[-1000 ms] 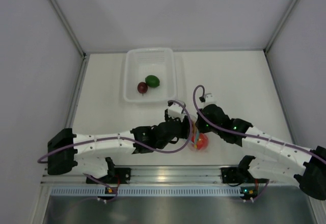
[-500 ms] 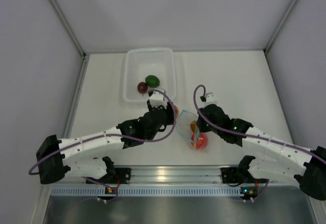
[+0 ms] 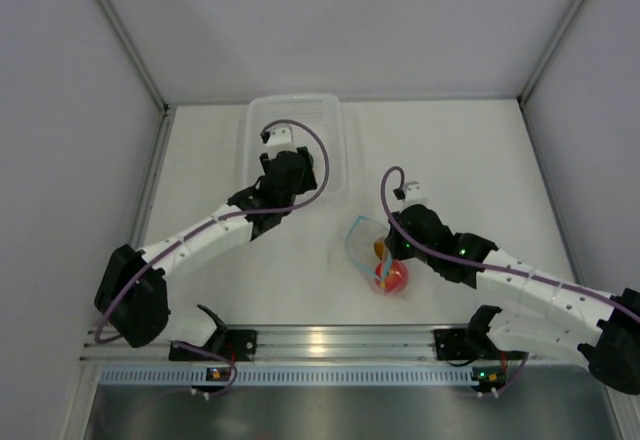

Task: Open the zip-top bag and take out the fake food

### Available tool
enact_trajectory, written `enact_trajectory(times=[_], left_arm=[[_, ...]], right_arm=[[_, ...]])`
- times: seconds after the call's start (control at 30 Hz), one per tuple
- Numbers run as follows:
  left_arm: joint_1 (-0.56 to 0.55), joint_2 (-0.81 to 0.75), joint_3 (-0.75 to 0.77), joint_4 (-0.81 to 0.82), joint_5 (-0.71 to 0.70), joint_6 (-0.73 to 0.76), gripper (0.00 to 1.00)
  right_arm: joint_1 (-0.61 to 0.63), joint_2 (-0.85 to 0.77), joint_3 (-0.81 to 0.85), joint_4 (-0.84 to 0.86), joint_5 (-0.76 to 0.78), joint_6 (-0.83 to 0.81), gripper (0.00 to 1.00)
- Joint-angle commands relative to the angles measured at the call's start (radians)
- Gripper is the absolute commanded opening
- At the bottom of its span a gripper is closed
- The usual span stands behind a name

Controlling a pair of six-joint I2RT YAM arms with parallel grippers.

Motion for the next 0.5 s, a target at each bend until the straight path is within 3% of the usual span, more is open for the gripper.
enact_trajectory(times=[0.0, 0.27, 0.37, 0.4, 0.47], left_arm=[[0.062, 0.064, 0.076, 0.041, 0.033, 0.044, 0.0], [0.139, 0.294, 0.238, 0.038, 0.051, 0.087, 0.01], [0.15, 0.339, 0.249, 0.039, 0.09, 0.087, 0.24], [0.15, 0.342, 0.249, 0.038, 0.097, 0.081, 0.37], [0.15, 0.35, 0.255, 0.039, 0.123, 0.079, 0.49]], right_arm=[[0.001, -0.004, 0.021, 0.035, 0.014, 0.011, 0.0], [-0.001, -0.01, 0.02, 0.031, 0.011, 0.009, 0.0], [-0.001, -0.013, 0.014, 0.035, 0.01, 0.011, 0.0], [0.001, -0.01, 0.015, 0.033, 0.011, 0.008, 0.0], [-0.001, -0.007, 0.017, 0.03, 0.014, 0.005, 0.0]])
